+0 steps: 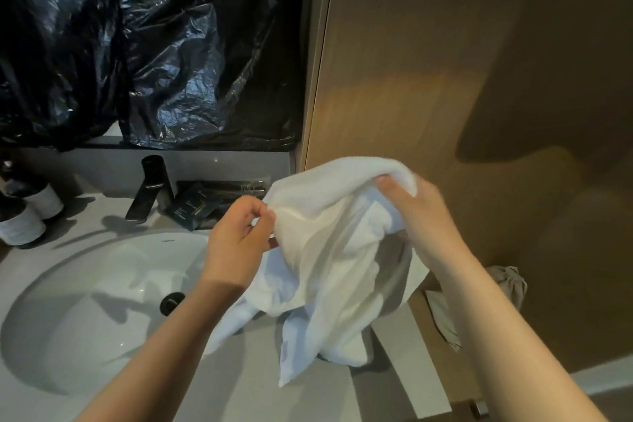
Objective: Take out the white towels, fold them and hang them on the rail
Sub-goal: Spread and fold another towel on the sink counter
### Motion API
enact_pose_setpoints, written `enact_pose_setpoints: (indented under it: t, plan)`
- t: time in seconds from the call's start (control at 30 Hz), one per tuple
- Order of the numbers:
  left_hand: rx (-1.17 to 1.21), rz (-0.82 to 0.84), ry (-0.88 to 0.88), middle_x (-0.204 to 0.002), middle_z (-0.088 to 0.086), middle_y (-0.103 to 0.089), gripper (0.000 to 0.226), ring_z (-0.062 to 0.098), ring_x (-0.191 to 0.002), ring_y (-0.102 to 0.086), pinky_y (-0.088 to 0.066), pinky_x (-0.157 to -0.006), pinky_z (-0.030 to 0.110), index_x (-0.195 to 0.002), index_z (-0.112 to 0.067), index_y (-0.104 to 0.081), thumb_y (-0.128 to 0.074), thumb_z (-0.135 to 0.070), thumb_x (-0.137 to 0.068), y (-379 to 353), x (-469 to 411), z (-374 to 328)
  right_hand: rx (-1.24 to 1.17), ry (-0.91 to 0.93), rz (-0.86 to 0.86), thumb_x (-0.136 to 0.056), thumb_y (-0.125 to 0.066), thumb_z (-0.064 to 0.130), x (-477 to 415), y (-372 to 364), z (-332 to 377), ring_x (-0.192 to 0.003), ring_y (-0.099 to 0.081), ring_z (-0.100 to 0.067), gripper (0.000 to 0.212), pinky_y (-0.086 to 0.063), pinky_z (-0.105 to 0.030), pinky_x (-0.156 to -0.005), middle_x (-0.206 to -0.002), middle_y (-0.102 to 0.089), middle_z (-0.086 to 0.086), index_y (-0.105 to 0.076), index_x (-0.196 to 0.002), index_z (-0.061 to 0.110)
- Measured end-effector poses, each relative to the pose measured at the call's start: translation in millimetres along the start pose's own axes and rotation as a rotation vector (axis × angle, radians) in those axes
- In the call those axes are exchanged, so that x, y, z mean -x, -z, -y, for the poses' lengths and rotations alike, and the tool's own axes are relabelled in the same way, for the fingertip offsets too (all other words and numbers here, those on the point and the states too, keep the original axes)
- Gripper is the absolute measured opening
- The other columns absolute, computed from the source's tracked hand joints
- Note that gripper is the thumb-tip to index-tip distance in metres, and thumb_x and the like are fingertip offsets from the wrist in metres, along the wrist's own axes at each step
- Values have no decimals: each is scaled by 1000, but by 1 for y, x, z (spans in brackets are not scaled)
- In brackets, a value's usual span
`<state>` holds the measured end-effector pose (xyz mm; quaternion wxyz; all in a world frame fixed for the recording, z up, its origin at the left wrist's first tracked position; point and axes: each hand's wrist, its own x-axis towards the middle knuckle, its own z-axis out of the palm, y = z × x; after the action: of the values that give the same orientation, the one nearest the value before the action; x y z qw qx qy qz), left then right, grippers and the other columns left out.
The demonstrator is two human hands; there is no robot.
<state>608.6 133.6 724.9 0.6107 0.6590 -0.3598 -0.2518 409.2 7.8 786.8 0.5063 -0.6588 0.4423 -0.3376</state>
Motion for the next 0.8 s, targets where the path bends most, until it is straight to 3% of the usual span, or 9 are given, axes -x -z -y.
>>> enact_pose_setpoints:
  t: [0.1,0.2,0.33,0.4,0.57,0.63,0.73,0.8]
  plan:
    - [-39,17,50,-80,3,-59,19,17,-75,-57,-48,-56,13,-76,-11,-52,-53,-11,-95,0,1,8,196,-168,164,-91,-62,46,-2,-12,-10,-89,-69,-23,34,-51,-31,-73,-95,-74,-5,-72,-104,15]
    - [14,42,123,-93,10,-63,21,27,-92,-63,-58,-72,31,-75,-13,-53,-52,-11,-96,-1,3,20,54,-73,-23,-94,-60,36,-7,-9,-12,-93,-68,-29,28,-53,-40,-78,-101,-71,-13,-70,-105,12]
    - [29,44,80,-90,6,-63,25,22,-89,-62,-55,-64,19,-71,-19,-54,-52,-12,-95,-4,1,17,23,-26,17,-95,-60,32,-4,-5,-5,-93,-69,-29,24,-52,-35,-73,-101,-73,-11,-70,-106,12]
    - [31,62,49,-93,5,-62,23,22,-93,-63,-56,-67,22,-73,-17,-54,-52,-13,-96,-5,-1,13,-33,-2,-78,-93,-63,28,-7,-1,6,-94,-68,-31,23,-52,-35,-74,-102,-71,-15,-68,-106,9]
    - [105,58,-42,-83,9,-59,28,16,-76,-59,-51,-64,19,-70,-21,-54,-52,-13,-97,-8,-7,-15,-39,146,-98,-91,-64,33,-4,7,40,-88,-68,-11,11,-51,-23,-70,-93,-71,8,-68,-100,28]
    - [138,54,-98,-77,8,-58,27,17,-68,-56,-51,-62,18,-72,-20,-55,-52,-14,-98,-6,-13,-34,-88,222,-118,-91,-64,35,-3,10,56,-91,-67,-9,16,-51,-23,-71,-99,-70,8,-68,-106,30]
    - [142,51,-182,-87,20,-61,17,34,-82,-62,-60,-75,35,-82,-12,-55,-51,-16,-98,-4,-22,-62,-172,224,-118,-92,-60,46,-5,12,79,-101,-61,-11,20,-50,-26,-75,-110,-63,10,-60,-110,38]
    - [146,39,-225,-88,20,-61,15,27,-81,-63,-59,-75,33,-83,-10,-55,-52,-15,-98,-3,-25,-77,-212,216,-114,-91,-58,51,-6,12,89,-99,-59,-12,9,-52,-28,-77,-104,-59,16,-55,-98,45]
